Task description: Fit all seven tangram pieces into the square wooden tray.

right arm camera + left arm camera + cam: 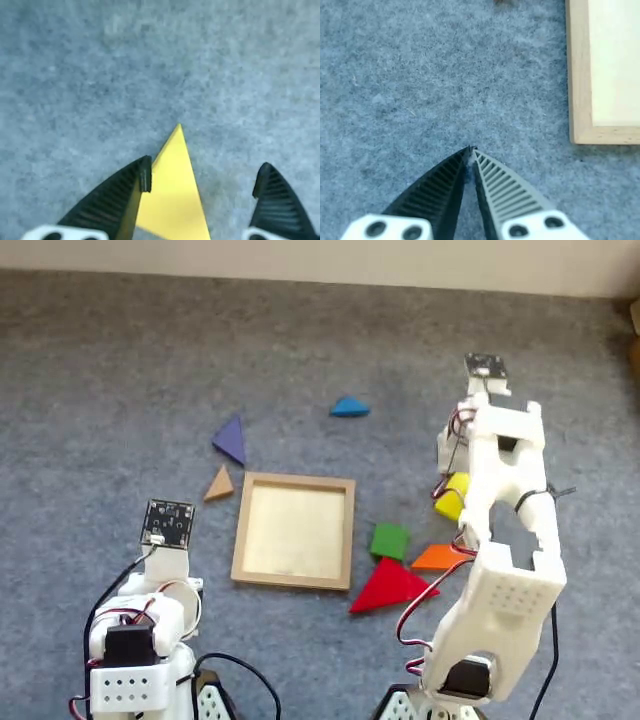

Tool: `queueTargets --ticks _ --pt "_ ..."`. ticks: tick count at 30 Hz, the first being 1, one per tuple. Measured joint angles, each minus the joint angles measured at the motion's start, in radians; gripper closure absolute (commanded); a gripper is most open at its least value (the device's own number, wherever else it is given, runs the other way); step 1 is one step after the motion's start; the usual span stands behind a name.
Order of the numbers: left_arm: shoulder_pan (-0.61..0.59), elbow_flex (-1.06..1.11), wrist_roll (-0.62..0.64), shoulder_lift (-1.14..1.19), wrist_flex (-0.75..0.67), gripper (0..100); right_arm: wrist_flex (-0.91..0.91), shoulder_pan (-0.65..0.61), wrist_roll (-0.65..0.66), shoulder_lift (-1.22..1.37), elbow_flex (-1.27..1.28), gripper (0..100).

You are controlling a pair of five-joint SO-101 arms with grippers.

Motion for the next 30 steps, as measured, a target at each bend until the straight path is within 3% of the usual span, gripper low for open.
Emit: queueTargets --ticks 9,24,30 --pt "0.0 0.0 0.0 0.0 0.0 99 0.245 -0.117 0.008 0.0 -0.163 67.3" --pt "0.0 0.0 0.0 0.0 0.0 99 0.244 -0.15 0.038 -0.005 -0.077 67.3" --pt "0.0 0.0 0.0 0.0 0.0 99 0.127 -0.147 0.038 -0.23 0.175 67.3"
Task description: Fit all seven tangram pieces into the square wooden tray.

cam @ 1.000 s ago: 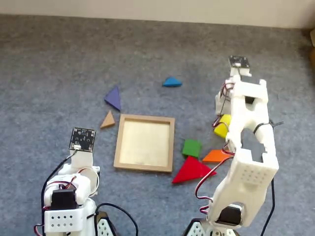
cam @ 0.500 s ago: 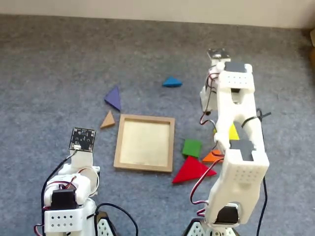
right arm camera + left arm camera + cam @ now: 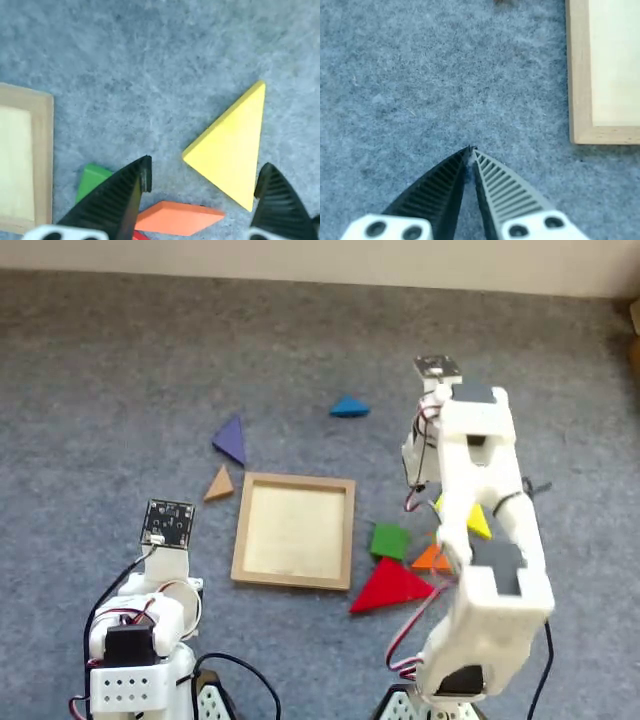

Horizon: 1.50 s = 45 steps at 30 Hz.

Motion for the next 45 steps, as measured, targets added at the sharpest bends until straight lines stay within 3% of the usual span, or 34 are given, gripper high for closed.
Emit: queueTargets --ticks 7,12,21,31,37,45 --pt "0.0 0.0 0.0 0.0 0.0 99 -0.104 0.002 0.005 -0.163 0.245 67.3" --pt "0.0 0.0 0.0 0.0 0.0 99 -0.109 0.037 0.018 -0.081 0.215 61.2" --pt "0.0 0.0 0.0 0.0 0.0 99 -0.109 0.1 0.031 0.166 0.015 61.1" --pt "0.0 0.0 0.0 0.0 0.0 99 -0.109 0.086 0.032 0.21 -0.009 61.3" --pt "0.0 0.0 0.0 0.0 0.0 99 -0.109 0.084 0.032 0.21 -0.009 70.3" --pt "0.0 0.0 0.0 0.0 0.0 99 -0.086 0.084 0.035 0.21 -0.011 70.7"
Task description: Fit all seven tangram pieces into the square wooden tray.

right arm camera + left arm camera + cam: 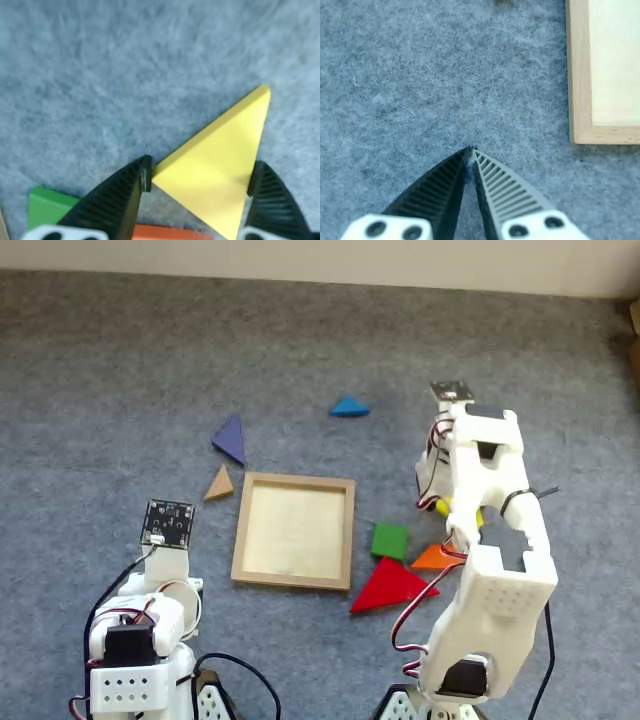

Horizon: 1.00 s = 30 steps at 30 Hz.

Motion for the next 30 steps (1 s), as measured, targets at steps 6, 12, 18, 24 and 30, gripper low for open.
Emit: queueTargets --ticks 6,12,18,24,30 --pt "0.0 0.0 0.0 0.0 0.0 99 0.005 0.0 0.0 0.0 0.0 70.9" --pt "0.0 0.0 0.0 0.0 0.0 99 0.005 0.0 0.0 0.0 0.0 82.2" --pt "0.0 0.0 0.0 0.0 0.0 99 0.057 0.002 0.0 0.0 -0.009 86.8" --pt "0.0 0.0 0.0 0.0 0.0 99 0.133 0.0 0.002 -0.009 -0.068 86.8" --pt "0.0 0.0 0.0 0.0 0.0 99 0.17 -0.014 0.002 -0.13 -0.072 86.8"
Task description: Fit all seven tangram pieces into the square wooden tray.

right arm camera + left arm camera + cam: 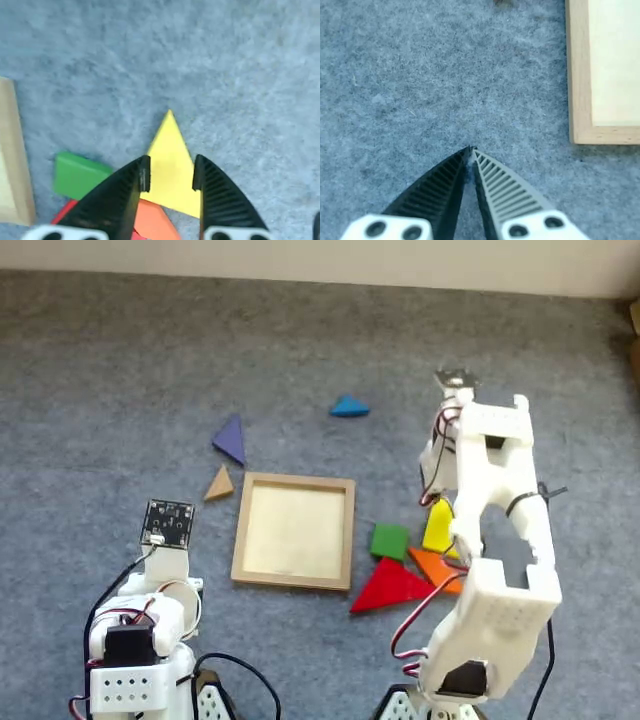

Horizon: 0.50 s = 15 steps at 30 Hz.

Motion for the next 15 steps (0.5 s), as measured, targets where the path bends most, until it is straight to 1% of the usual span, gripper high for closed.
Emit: queueTargets --ticks 2,5,7,10,13,15 --pt "0.0 0.0 0.0 0.0 0.0 99 0.0 -0.026 0.0 -0.043 0.0 86.8" --pt "0.0 0.0 0.0 0.0 0.0 99 0.051 -0.061 0.0 -0.087 0.0 86.6" --pt "0.0 0.0 0.0 0.0 0.0 99 0.064 -0.071 0.0 -0.097 0.0 84.8" --pt "0.0 0.0 0.0 0.0 0.0 99 0.1 -0.071 0.002 -0.097 0.0 76.2" --pt "0.0 0.0 0.0 0.0 0.0 99 0.146 -0.069 0.074 -0.081 0.0 67.9" --pt "0.0 0.0 0.0 0.0 0.0 99 0.141 -0.072 0.121 -0.066 0.011 65.8"
